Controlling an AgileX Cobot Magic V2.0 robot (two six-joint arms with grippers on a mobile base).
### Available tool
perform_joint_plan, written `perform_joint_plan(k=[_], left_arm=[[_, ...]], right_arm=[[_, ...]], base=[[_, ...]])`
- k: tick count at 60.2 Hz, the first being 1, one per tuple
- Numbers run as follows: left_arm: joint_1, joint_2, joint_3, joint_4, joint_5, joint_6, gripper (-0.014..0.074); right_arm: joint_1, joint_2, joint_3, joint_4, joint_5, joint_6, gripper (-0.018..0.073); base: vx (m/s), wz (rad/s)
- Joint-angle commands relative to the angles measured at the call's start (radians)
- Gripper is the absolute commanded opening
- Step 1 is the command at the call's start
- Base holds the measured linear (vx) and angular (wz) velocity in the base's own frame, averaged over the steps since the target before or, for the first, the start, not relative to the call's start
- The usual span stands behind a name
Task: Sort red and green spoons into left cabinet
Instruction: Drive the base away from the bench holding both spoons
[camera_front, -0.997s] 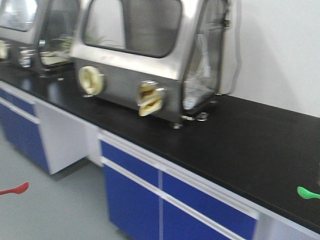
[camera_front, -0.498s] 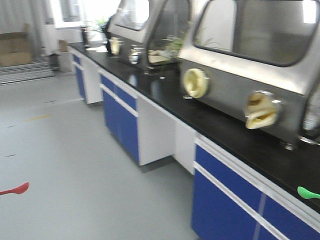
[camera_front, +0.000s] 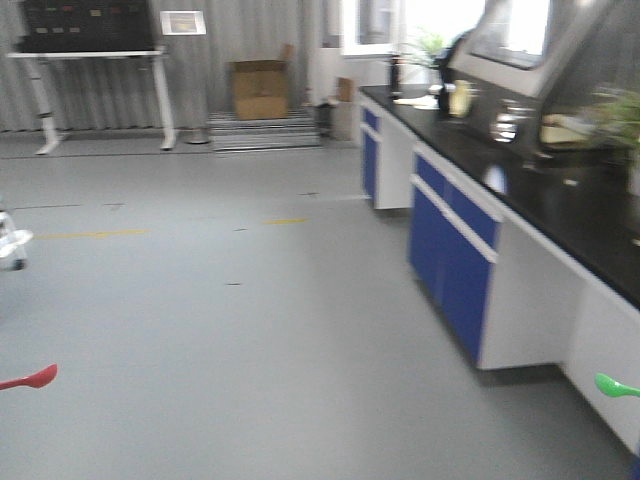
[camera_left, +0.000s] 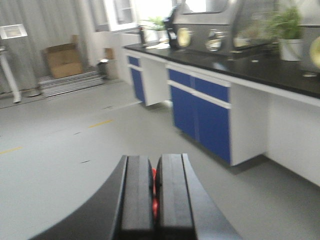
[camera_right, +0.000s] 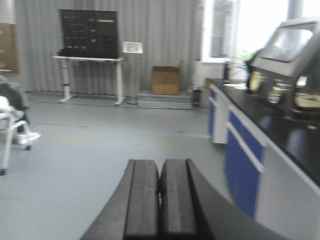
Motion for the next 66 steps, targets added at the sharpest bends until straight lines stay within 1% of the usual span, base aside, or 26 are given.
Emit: perform_joint_plan(k=[1,18,33,46,66], left_arm=[[-0.003,-0.002,-0.027,-0.088,0.018,-0.007,0.0],[-0.003,-0.002,-0.027,-0.088,0.018,-0.007,0.0],[-0.003,-0.002,-0.027,-0.088,0.019,-0.007,0.0],[-0.003,-0.002,-0.027,-0.088,0.02,-0.007,0.0],[-0.003,-0.002,-0.027,-0.088,0.02,-0.007,0.0]], right_arm=[[0.001,0.002,-0.036,0.0,-0.074,0.004,-0.0006],[0.001,0.002,-0.036,0.0,-0.074,0.004,-0.0006],[0.001,0.002,-0.036,0.0,-0.074,0.004,-0.0006],[0.001,0.002,-0.036,0.0,-0.074,0.004,-0.0006],[0.001,0.002,-0.036,0.0,-0.074,0.004,-0.0006]], base=[[0.28,0.72],[0.31,0.61],[0.39,0.38],[0.45,0.18],[0.49,0.01]])
